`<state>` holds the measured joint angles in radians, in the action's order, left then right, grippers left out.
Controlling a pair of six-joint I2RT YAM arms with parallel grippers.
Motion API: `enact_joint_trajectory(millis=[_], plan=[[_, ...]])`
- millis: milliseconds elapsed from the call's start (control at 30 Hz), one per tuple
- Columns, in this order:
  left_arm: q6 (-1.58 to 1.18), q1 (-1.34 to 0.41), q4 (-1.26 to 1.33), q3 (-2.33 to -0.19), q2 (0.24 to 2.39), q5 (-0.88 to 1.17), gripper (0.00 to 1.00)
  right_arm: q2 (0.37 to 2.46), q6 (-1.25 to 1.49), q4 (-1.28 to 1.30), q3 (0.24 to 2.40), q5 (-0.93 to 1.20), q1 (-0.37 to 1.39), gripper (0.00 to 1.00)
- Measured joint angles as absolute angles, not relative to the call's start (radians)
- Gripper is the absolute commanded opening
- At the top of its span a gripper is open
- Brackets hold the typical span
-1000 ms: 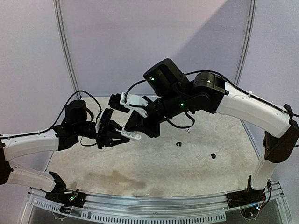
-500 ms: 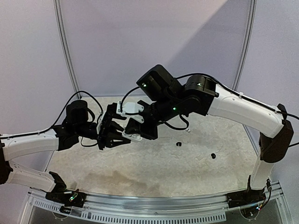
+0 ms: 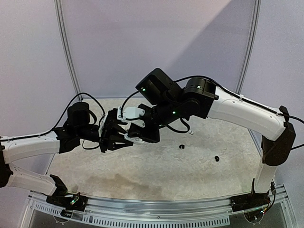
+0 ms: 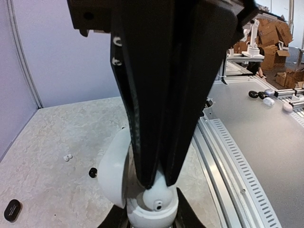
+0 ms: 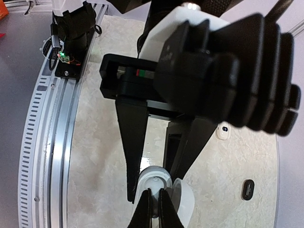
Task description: Insert the wireless bluetooth earbuds into the charging case
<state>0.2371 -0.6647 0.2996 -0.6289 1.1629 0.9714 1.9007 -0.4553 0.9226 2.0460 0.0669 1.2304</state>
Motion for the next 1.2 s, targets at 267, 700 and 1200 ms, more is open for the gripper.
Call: enact_joint_trajectory(millis=[267, 700, 1200], plan=[[0.236, -0.665, 0.300, -0.629, 1.163, 0.949, 0.00, 1.919, -0.461, 0.936, 2.069, 0.035, 1.231, 0.12], [0.186, -0.665, 0.311, -0.629, 1.163, 0.926, 0.00, 1.928, -0.444, 0.934, 2.077, -0.015, 1.238, 0.22], [-0.056, -0.664, 0.368, -0.621, 1.163, 0.851, 0.00, 1.734, -0.292, 0.693, 2.015, 0.098, 1.181, 0.39]])
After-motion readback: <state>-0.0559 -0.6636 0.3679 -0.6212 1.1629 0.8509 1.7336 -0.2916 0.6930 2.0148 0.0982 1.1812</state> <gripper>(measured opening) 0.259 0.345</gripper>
